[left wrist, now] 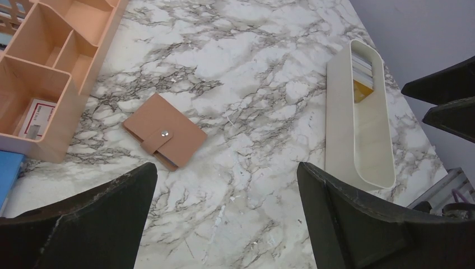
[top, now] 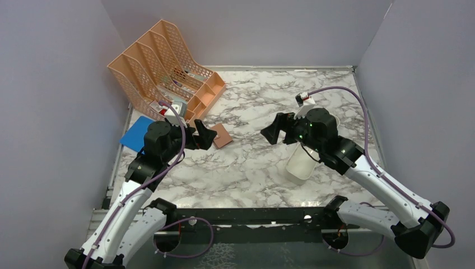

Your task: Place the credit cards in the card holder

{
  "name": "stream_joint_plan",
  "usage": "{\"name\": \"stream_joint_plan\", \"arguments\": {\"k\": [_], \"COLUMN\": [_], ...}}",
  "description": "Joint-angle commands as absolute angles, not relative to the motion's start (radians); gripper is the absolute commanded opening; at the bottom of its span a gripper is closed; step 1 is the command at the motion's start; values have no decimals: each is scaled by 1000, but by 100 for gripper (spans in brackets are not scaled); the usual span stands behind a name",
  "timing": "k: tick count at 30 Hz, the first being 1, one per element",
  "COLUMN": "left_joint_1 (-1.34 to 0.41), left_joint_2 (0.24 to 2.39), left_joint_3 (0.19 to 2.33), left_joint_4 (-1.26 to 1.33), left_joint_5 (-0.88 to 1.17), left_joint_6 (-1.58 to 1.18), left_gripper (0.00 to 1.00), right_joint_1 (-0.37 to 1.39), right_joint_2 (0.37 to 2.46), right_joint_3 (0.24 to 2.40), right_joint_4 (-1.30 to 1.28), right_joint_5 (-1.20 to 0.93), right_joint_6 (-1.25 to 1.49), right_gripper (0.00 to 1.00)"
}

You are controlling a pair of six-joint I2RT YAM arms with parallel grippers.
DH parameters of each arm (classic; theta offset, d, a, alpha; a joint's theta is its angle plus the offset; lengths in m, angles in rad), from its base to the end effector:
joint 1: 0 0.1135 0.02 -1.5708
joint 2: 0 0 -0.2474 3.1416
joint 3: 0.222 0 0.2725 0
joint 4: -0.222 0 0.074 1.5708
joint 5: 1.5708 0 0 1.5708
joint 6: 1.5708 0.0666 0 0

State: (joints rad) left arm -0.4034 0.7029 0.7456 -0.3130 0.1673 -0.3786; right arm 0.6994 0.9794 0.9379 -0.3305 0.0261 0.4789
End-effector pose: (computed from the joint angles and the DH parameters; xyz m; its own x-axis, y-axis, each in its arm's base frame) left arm 0.2061 -0.1000 0.3074 -0.4258 -0.2145 -0.8790 0.4060 0.8229 -0.3975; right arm 0.2162 0.1796 0.3167 -0.5348 0.1521 -0.8312 -0.4265 0.8006 0.4209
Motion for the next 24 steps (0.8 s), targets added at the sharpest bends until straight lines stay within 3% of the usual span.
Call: {"name": "stream_joint_plan", "arguments": {"k": [1, 12, 18, 21, 24], "left_joint_1": [-408, -408, -409, -409, -408], "left_joint_2": [688, 686, 792, 891, 1022], "left_joint_3": [738, 720, 726, 751, 792], "left_joint_4": [-277, -271, -287, -309, -332], "left_joint_5": [175, 105, -33, -108, -157], "left_joint_6": [-376, -404, -455, -467, -492], "left_gripper": [99, 99, 79, 63, 60], "right_joint_1": [706, 704, 706, 706, 706], "right_joint_2": [960, 964, 955, 951, 941], "right_joint_3": [939, 944, 954, 958, 958], "right_joint_4": [-300, -303, -304, -318, -326], "right_joint_5": [31, 23, 7, 14, 8], "right_joint_6": [479, 485, 487, 488, 490], "right_gripper": [99, 99, 100, 99, 99]}}
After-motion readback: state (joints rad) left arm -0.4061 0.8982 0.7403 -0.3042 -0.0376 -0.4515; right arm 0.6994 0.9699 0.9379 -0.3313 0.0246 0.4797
